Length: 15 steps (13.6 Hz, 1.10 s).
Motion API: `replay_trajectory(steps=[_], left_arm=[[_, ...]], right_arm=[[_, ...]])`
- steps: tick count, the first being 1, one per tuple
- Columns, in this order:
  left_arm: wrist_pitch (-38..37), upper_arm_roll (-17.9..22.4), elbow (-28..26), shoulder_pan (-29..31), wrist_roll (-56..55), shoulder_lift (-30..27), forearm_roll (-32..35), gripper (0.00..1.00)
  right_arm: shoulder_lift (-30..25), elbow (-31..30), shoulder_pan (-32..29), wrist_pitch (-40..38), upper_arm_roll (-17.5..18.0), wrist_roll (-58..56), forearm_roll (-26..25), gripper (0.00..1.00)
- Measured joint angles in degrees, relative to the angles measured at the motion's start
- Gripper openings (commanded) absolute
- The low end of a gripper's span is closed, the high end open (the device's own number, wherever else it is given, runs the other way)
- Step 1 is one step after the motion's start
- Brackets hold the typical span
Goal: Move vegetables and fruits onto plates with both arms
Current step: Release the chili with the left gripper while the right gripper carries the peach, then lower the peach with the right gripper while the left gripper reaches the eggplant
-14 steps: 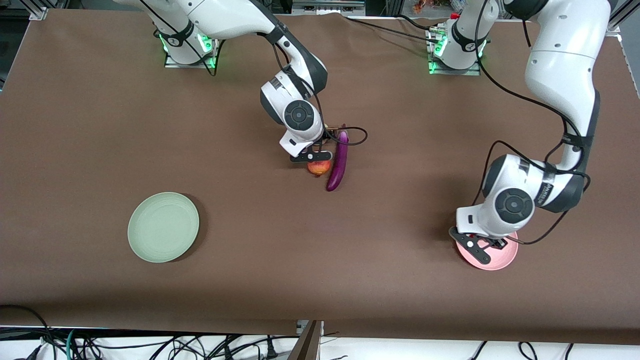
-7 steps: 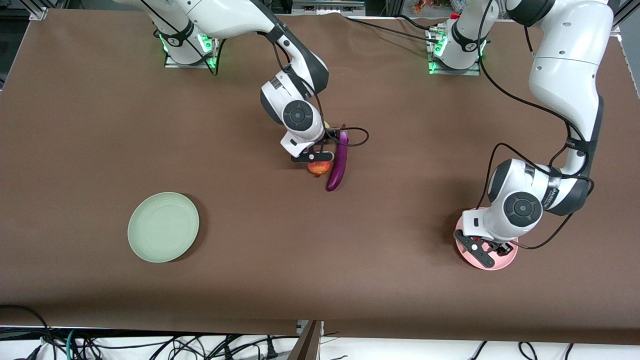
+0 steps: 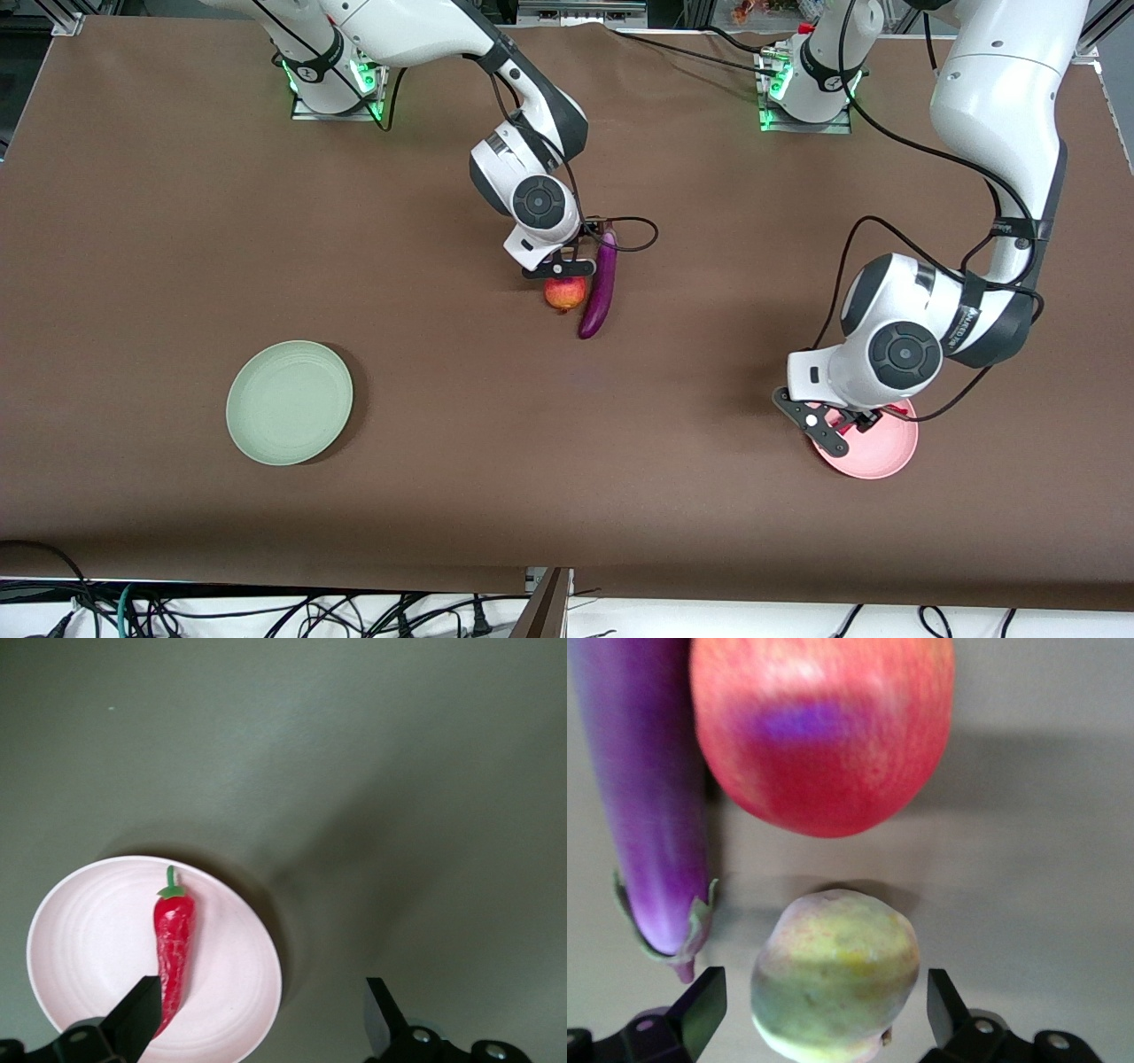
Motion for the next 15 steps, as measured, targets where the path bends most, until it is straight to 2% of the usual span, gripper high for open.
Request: replay_trajectory(steps=[2, 5, 8, 10, 13, 15], left_arm=[[-1.8, -0.9, 0.0, 0.1, 0.0, -0.1, -0.2, 1.0], [-5.1, -2.4, 0.0, 0.3, 0.0, -1.8, -1.1, 1.0], [-8.4, -3.9, 0.0, 0.4, 0.1, -5.6, -4.9, 1.0], [-10.2, -4.9, -0.1, 0.3, 0.0, -6.9, -5.2, 1.0], [-14.0, -5.7, -0.2, 0.4, -1.0, -7.1, -7.7, 1.0], [-15.0, -5.9, -0.1, 0.4, -3.5, -7.4, -9.0, 1.0]], right_arm=[[0.8, 0.0, 0.0, 0.0, 0.0, 0.0, 0.0, 0.42], [1.1, 0.2, 0.0, 0.1, 0.0, 0.0, 0.2, 0.01], [0.9, 0.6, -0.7, 0.1, -0.5, 0.0, 0.3, 0.0], [-1.2, 1.8, -3.2, -3.7, -1.7, -0.9, 0.3, 0.0], [-5.9, 5.7, -14.1, -18.2, -2.6, -8.7, 0.1, 0.0], [-7.1, 7.4, -23.0, -22.1, -3.5, -15.4, -2.1, 0.0]])
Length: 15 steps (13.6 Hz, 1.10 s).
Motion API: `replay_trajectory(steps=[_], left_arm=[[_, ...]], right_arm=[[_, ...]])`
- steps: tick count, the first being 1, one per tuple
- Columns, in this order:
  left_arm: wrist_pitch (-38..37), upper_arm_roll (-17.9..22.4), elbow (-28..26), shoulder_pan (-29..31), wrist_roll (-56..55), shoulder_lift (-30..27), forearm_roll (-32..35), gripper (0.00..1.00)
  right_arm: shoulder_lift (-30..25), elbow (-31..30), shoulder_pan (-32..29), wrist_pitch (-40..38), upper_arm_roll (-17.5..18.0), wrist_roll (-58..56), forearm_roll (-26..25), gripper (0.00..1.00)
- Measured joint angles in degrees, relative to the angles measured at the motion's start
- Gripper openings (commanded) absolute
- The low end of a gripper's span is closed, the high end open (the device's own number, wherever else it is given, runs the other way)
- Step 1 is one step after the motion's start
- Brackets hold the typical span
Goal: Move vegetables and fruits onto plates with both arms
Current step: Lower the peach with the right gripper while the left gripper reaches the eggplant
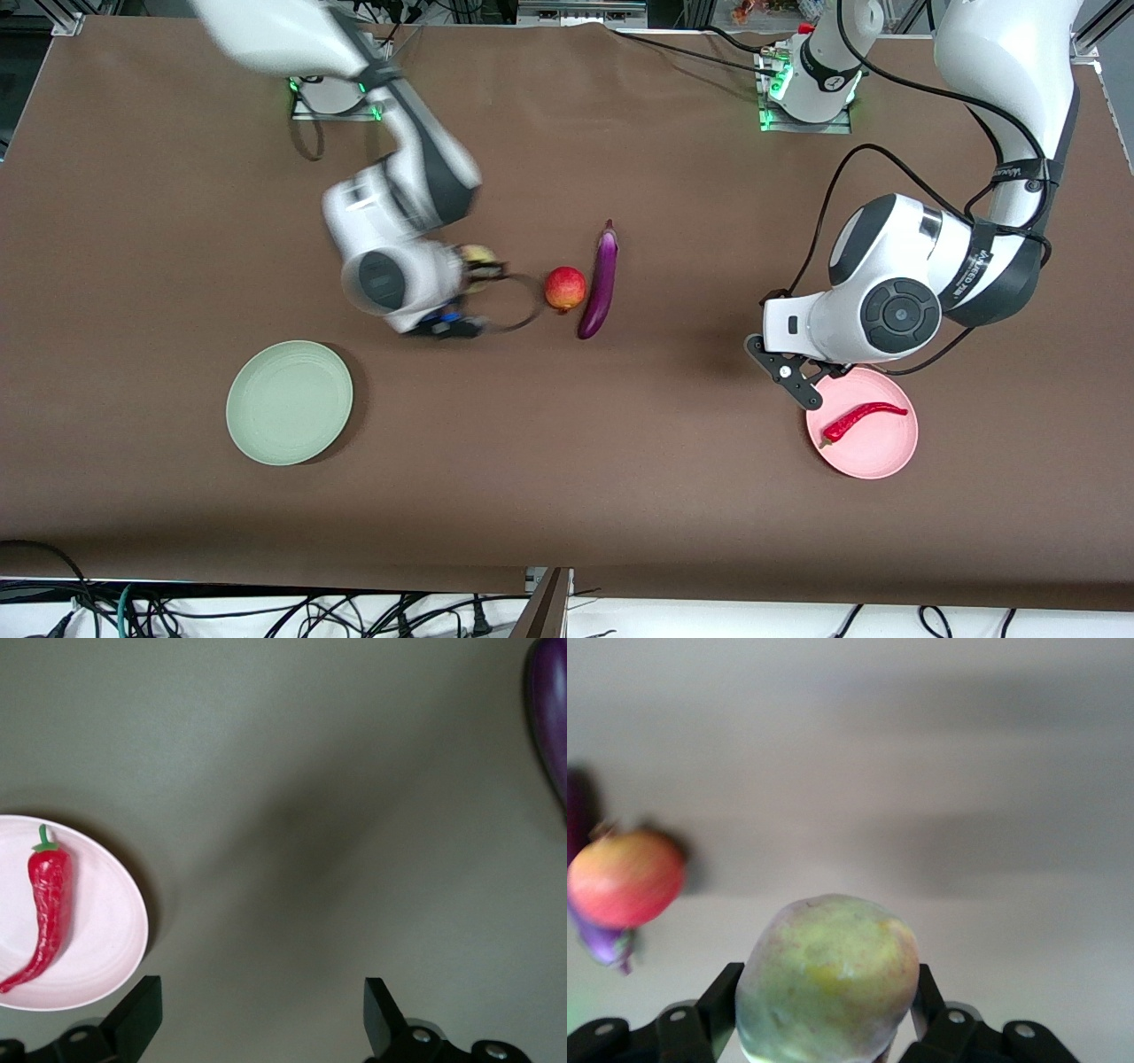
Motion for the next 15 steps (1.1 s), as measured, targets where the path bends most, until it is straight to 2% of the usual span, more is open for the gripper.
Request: replay_trajectory(steps=[3, 6, 9, 11, 13, 15], left_arm=[[-0.3, 0.2, 0.2, 2.3, -4.4, -2.5, -5.3, 1.0], [-0.4, 0.3, 0.2, 7.7, -5.5, -3.6, -8.1, 1.0], [-0.4, 0.0, 0.1, 8.5, -11.7, -3.6, -8.2, 1.0], [-0.4, -1.2, 0.0, 7.5, -16.4, -3.6, -8.7, 1.0], [1.6, -2.3, -1.2, 4.5, -21.3, -3.5, -9.2, 1.0], [4.1, -2.5, -3.4, -1.0, -24.9, -3.2, -9.2, 1.0]], right_arm=[[1.3, 0.7, -10.9, 1.7, -2.1, -14.8, -5.2, 0.0], [5.9, 3.0, -19.4, 8.8, -2.3, -27.4, -6.4, 0.0], [9.6, 4.3, -21.3, 18.2, -2.5, -33.2, -7.5, 0.0], [11.0, 4.4, -21.5, 21.6, -2.7, -35.2, -7.8, 0.0], [11.6, 4.6, -21.8, 22.3, -2.7, -35.7, -8.0, 0.0], [11.8, 4.6, -21.9, 22.3, -2.7, -35.8, -8.3, 0.0]])
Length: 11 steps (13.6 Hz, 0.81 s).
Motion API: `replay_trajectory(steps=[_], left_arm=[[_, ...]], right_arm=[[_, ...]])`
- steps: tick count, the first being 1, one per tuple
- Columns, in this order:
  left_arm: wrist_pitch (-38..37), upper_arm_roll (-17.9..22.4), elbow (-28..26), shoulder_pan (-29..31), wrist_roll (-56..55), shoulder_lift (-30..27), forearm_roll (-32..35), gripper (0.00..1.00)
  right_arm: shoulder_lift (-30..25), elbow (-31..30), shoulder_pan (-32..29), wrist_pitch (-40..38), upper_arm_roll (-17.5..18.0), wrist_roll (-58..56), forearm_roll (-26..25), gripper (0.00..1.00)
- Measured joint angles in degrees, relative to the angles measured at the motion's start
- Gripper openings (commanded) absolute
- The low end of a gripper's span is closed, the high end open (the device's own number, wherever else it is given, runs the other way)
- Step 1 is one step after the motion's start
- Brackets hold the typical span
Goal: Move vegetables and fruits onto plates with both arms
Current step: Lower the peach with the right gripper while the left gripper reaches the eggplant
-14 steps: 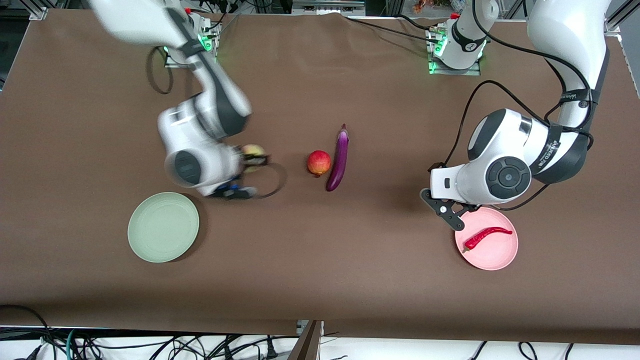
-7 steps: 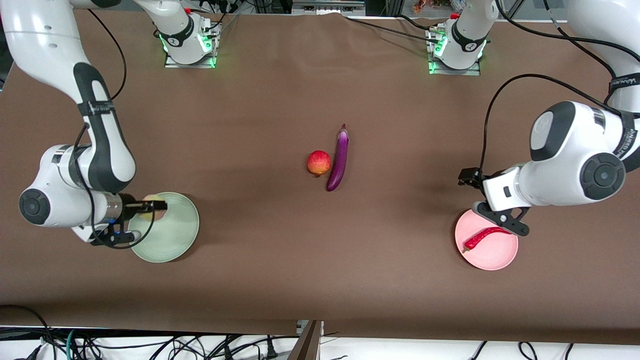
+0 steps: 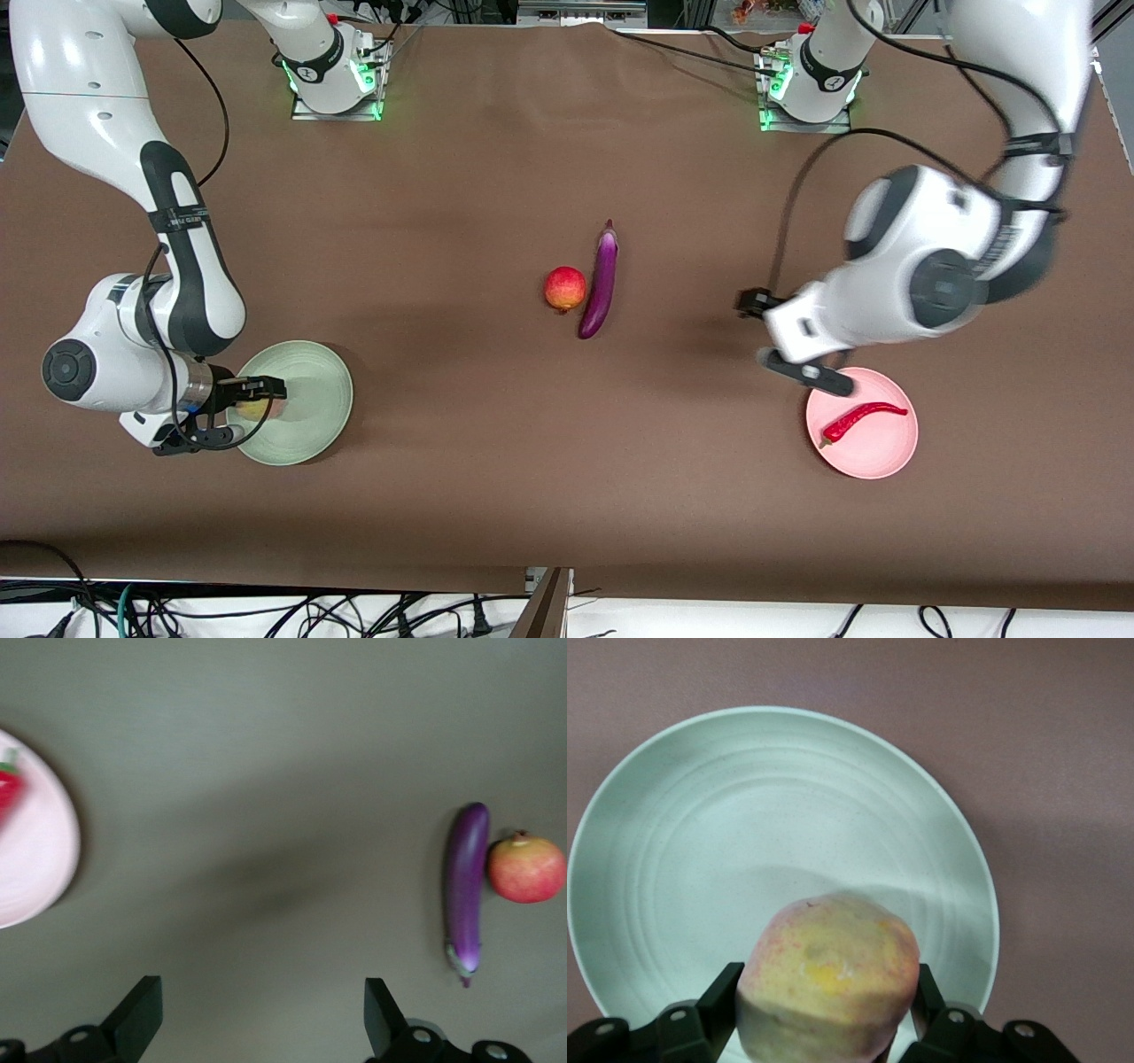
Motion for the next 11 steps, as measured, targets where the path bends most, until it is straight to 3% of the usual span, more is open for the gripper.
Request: replay_trajectory(steps=[2, 3, 5, 8, 11], left_arm=[[1.3, 0.0, -2.6, -5.4, -1.8, 0.9, 1.1, 1.0], [1.9, 0.0, -3.9, -7.3, -2.4, 1.3, 1.3, 1.0], [4.6, 0.0, -6.2, -9.8, -4.3, 1.9, 1.3, 1.0], [12.3, 0.0, -10.3, -13.1, -9.9, 2.3, 1.3, 1.0], [26.9, 0.0, -17.9, -17.1, -12.9, 2.7, 1.3, 1.0]], right_arm=[[0.2, 0.0, -0.1, 0.0, -0.2, 0.0, -1.0, 0.0], [0.4, 0.0, -0.2, 0.0, -0.3, -0.1, -1.2, 0.18], [0.7, 0.0, -0.4, 0.0, -0.4, -0.1, -1.2, 0.96], [1.0, 0.2, -0.7, 0.6, -0.4, -0.1, -1.2, 0.99], [1.0, 2.5, -0.9, 1.5, -0.4, -0.1, -1.2, 1.0]])
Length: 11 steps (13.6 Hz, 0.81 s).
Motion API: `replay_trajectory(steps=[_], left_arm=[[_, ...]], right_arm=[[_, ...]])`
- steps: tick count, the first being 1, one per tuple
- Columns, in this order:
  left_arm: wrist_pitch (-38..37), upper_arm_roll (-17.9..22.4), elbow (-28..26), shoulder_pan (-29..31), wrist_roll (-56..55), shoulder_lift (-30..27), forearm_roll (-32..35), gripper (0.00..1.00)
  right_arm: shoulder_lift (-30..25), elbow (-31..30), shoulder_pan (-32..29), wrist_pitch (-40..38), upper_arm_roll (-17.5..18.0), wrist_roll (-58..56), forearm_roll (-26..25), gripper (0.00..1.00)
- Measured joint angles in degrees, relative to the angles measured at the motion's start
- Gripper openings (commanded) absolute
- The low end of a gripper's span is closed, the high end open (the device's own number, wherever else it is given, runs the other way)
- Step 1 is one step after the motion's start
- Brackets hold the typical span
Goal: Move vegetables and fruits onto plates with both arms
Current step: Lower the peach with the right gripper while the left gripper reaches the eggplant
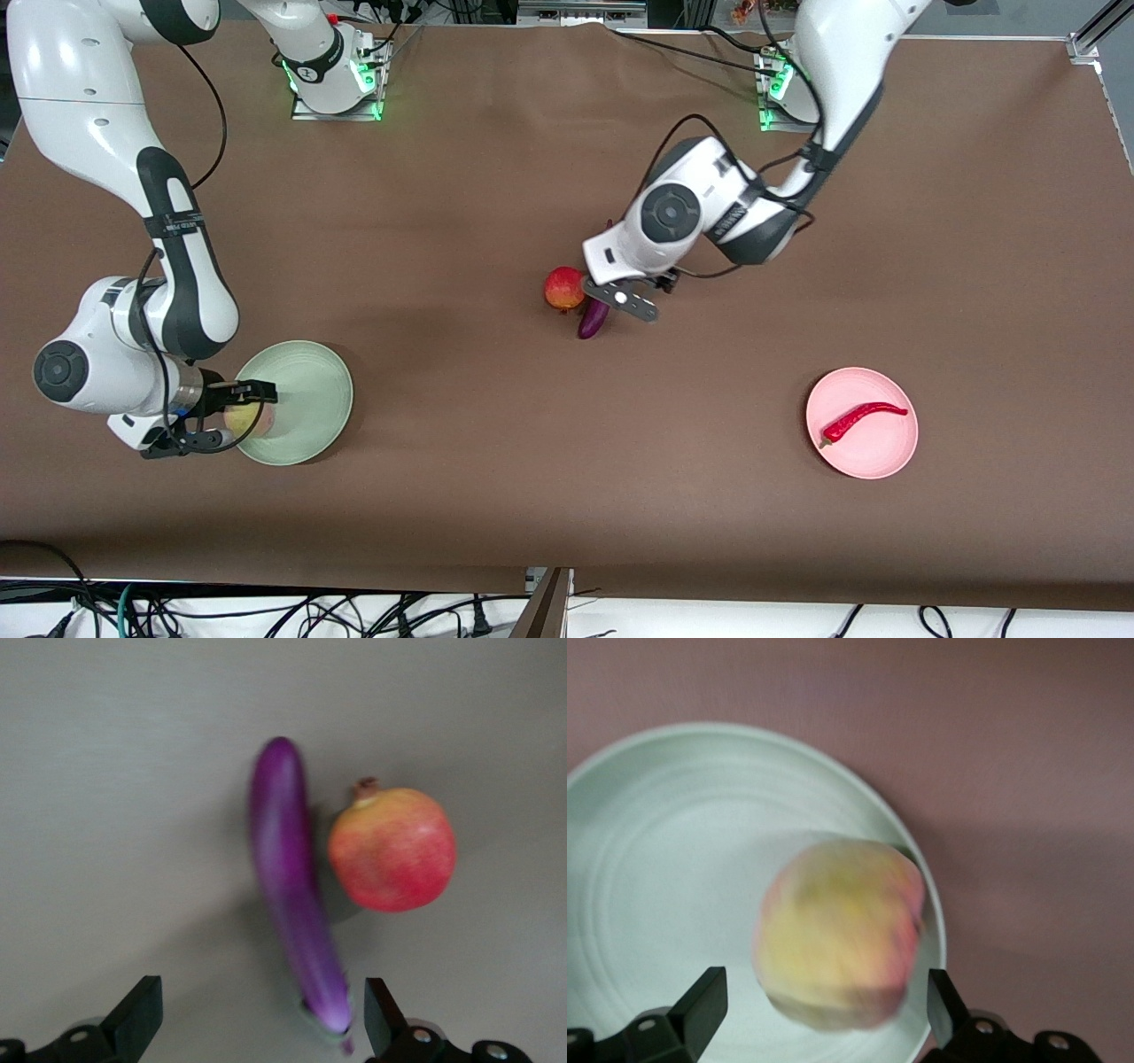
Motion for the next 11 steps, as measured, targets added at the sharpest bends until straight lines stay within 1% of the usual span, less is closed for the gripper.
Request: replay_trajectory(steps=[1, 2, 5, 6, 7, 8, 9, 11], left_arm=[[4.0, 0.0, -2.1, -0.4, -0.3, 0.6, 0.0, 1.0], [6.2, 0.1, -3.3, -0.5, -0.5, 1.3, 0.0, 1.0], [8.2, 0.3, -4.5, -0.7, -1.0, 2.4, 0.1, 1.0], [8.8, 0.3, -4.9, -1.2, -1.1, 2.5, 0.8, 0.86], [9.2, 0.3, -5.2, -1.7, -1.5, 2.6, 2.2, 0.68], [9.3, 0.3, -5.5, -2.1, -1.8, 2.7, 3.5, 0.45], [9.5, 0.3, -5.9, -2.4, -2.1, 2.9, 4.6, 0.37], [9.7, 0.4, -6.1, -2.7, -2.2, 3.6, 5.6, 0.37]], right_arm=[[-0.1, 1.3, 0.0, -0.1, 0.2, 0.0, 0.0, 0.99], [-0.3, 2.7, 0.1, -0.7, 0.5, 0.0, 0.0, 1.0], [-1.4, 5.8, 0.8, -5.0, 2.1, 0.6, 0.0, 0.99], [-1.5, 6.6, 1.2, -5.9, 3.0, 2.1, 0.1, 0.99], [-1.5, 7.1, 1.4, -6.4, 3.9, 4.0, 0.1, 0.99], [-1.5, 7.1, 1.6, -6.8, 4.8, 5.9, 0.1, 0.99], [-1.5, 7.1, 1.7, -7.5, 5.7, 8.1, 0.1, 0.99], [-1.4, 7.1, 1.7, -8.8, 8.1, 13.7, 0.1, 0.99]])
